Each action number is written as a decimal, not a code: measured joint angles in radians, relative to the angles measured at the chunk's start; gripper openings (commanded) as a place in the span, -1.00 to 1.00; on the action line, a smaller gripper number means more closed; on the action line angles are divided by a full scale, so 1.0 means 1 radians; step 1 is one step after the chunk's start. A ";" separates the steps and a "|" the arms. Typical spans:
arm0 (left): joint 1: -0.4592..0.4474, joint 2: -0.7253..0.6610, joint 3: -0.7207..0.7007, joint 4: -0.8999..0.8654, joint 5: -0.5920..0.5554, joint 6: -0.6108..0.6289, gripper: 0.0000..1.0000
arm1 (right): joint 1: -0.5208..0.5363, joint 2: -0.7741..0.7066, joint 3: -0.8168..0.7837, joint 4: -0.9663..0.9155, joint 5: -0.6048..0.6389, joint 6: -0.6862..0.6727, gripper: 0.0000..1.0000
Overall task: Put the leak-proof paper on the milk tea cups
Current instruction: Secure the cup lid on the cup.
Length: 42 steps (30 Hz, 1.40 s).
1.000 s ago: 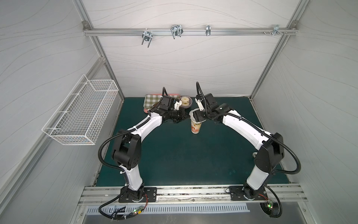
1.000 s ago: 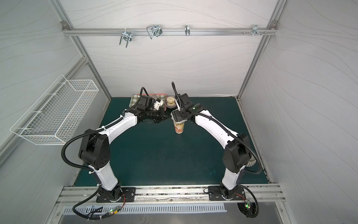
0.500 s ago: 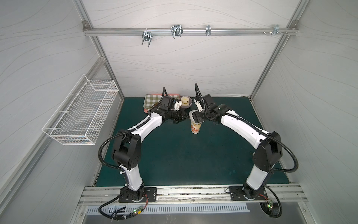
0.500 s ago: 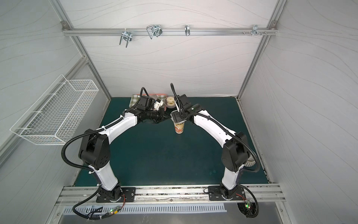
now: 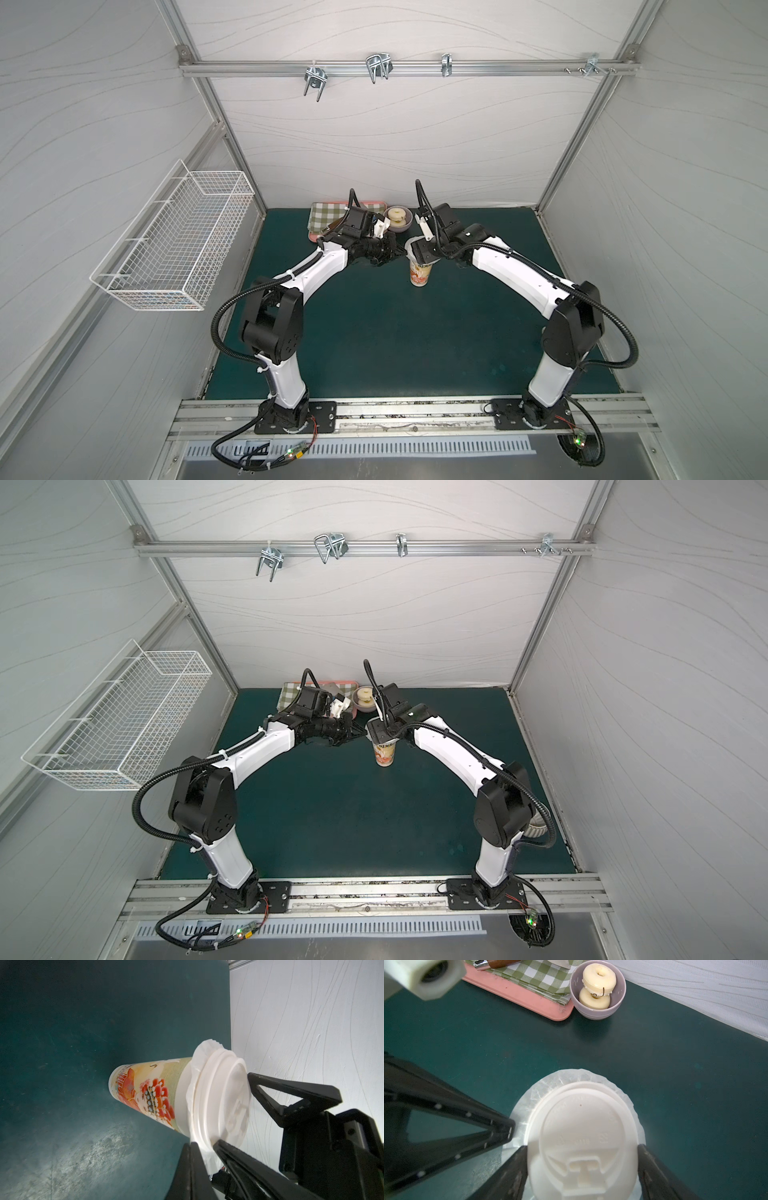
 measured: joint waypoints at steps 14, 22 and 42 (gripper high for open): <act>0.000 0.001 -0.002 0.000 0.000 0.000 -1.00 | 0.011 0.013 0.003 0.004 0.005 -0.002 0.61; 0.000 0.006 -0.002 0.000 0.000 0.000 -1.00 | 0.011 0.013 0.003 0.004 0.011 -0.002 0.61; 0.000 0.011 -0.002 0.000 0.000 0.000 -1.00 | 0.011 0.029 0.005 0.021 0.016 0.001 0.60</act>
